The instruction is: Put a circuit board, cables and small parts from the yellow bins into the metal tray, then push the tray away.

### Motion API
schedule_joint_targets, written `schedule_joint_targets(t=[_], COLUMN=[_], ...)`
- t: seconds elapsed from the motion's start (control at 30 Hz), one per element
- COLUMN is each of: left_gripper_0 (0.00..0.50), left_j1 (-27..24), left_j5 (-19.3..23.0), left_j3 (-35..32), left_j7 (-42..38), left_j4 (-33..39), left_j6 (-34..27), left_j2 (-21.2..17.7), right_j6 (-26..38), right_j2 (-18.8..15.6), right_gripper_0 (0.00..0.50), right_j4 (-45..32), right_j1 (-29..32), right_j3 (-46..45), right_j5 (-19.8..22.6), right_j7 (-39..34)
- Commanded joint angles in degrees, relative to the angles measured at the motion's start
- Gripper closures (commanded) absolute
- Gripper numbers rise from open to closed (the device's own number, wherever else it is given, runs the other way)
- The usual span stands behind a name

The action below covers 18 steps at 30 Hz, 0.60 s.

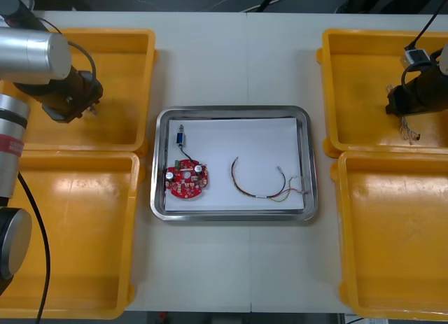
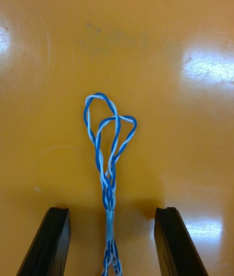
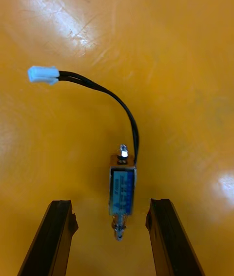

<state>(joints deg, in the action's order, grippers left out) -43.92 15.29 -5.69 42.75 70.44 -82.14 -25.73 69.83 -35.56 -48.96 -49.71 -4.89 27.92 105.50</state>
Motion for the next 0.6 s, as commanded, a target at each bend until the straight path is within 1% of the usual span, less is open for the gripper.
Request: schedule_joint_targets(t=[0.03, 0.3, 0.33, 0.37, 0.4, 0.43, 0.47, 0.5, 0.53, 0.57, 0.6], left_gripper_0=[0.046, 0.046, 0.052, 0.062, 0.093, 0.157, 0.19, 0.275, 0.275, 0.428, 0.499], left_j1=[-2.3, -2.3, -2.3, -2.4, -2.5, -2.5, -2.5, -2.5, -2.5, -2.5, -2.5], left_j5=[0.4, 0.5, 0.5, 0.5, 0.5, 0.4, 0.4, 0.4, 0.4, 0.4, 0.4], left_j3=[0.7, 0.7, 0.7, 0.7, 0.7, 0.7, 0.7, 0.7, 0.7, 0.7, 0.7], left_j7=[2.6, 2.6, 2.6, 2.6, 2.6, 2.7, 2.6, 2.6, 2.6, 2.6, 2.6], left_j4=[-3.6, -3.6, -3.6, -3.6, -3.6, -3.6, -3.6, -3.6, -3.6, -3.6, -3.6], left_j6=[3.6, 3.5, 3.5, 3.5, 3.5, 3.4, 3.5, 3.5, 3.5, 3.5, 3.5], left_j2=[0.7, 0.5, 0.5, 0.5, 0.5, 0.5, 0.5, 0.5, 0.5, 0.5, 0.5], right_j6=[-1.2, -3.6, -3.7, -3.7, -3.7, -3.7, -3.7, -3.7, -3.7, -3.7, -3.7], right_j2=[0.9, 1.7, 1.9, 2.0, 2.1, 2.2, 2.2, 2.2, 2.2, 2.2, 2.2], right_gripper_0=[0.0, 0.0, 0.0, 0.028, 0.118, 0.238, 0.306, 0.403, 0.403, 0.457, 0.483], right_j4=[0.8, 3.2, 3.3, 3.2, 3.3, 3.2, 3.3, 3.2, 3.2, 3.2, 3.3], right_j1=[0.0, 0.0, 0.0, 0.0, 0.0, 0.0, 0.0, 0.0, 0.0, 0.0, 0.1], right_j3=[0.6, 0.6, 0.6, 0.6, 0.6, 0.6, 0.6, 0.6, 0.6, 0.7, 0.6], right_j5=[-0.7, -0.5, -0.7, -0.7, -0.7, -0.8, -0.8, -0.8, -0.8, -0.9, -1.0], right_j7=[1.6, 1.7, 1.7, 1.7, 1.7, 1.6, 1.6, 1.7, 1.7, 1.7, 1.8])
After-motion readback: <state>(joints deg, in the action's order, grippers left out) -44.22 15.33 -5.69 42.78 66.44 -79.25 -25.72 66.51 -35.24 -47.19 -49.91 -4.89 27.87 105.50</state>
